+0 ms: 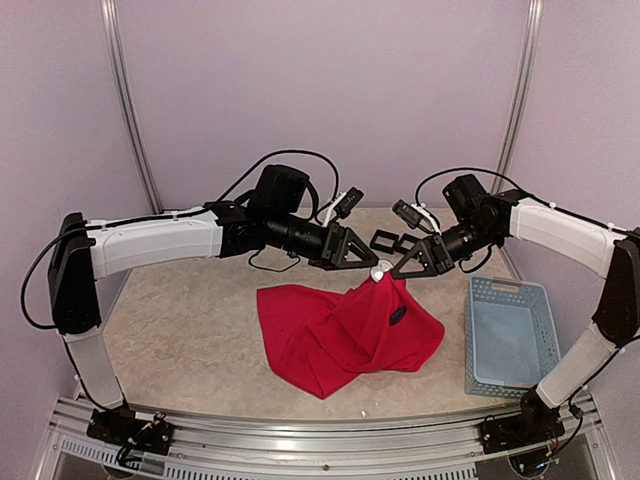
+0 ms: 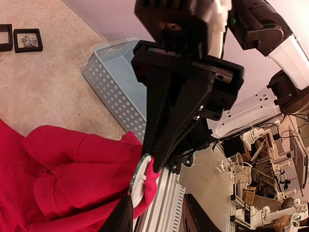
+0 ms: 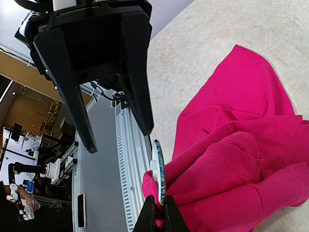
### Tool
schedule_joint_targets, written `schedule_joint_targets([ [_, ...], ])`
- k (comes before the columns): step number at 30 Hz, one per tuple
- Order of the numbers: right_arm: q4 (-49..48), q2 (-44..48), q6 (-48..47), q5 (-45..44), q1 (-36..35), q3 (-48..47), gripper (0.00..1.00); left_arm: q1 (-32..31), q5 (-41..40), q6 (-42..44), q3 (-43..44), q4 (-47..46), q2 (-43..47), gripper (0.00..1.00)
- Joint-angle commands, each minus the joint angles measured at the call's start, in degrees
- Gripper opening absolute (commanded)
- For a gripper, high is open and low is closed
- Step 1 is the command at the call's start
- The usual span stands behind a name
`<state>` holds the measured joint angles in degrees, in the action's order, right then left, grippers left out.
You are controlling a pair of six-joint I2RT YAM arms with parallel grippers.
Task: Remove the brooch from the garment
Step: Pass from the right arm to the left
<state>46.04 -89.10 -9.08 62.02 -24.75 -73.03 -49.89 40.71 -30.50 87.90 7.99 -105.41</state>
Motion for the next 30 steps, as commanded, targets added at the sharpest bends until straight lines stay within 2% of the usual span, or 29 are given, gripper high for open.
schedule_joint_targets([
  [1,0.9,-0.5,-0.7,0.5,-0.6,-1.5,0.00,-0.2,-0.6,0.4,1.1,3.7,-2.0,0.35],
  [6,0.8,-0.6,-0.7,0.8,-0.6,-1.6,0.00,-0.3,-2.7,0.5,0.8,4.2,-2.0,0.35],
  [10,0.7,-0.6,-0.6,1.4,-0.6,-1.8,0.00,-0.4,-1.2,0.6,1.2,4.1,-2.4,0.34],
  [15,0.7,-0.9,-0.6,1.7,-0.6,-1.9,0.00,-1.0,0.6,1.2,2.6,4.9,-3.7,0.20],
  [20,0.8,-1.1,-0.6,1.8,-0.6,-1.9,0.00,-1.1,1.1,1.0,2.8,4.4,-4.2,0.12],
  [23,0.7,-0.9,-0.5,1.7,-0.6,-1.7,0.00,-1.2,2.2,0.6,2.8,3.5,-4.6,0.01],
  [27,-2.4,-0.3,1.1,0.9,-0.6,-0.9,0.00,-1.6,2.6,0.1,2.8,2.8,-5.2,0.00],
  [30,-8.9,1.5,5.3,-1.3,-0.4,-0.1,0.20,-1.8,0.6,-0.4,2.3,2.8,-4.7,0.00],
])
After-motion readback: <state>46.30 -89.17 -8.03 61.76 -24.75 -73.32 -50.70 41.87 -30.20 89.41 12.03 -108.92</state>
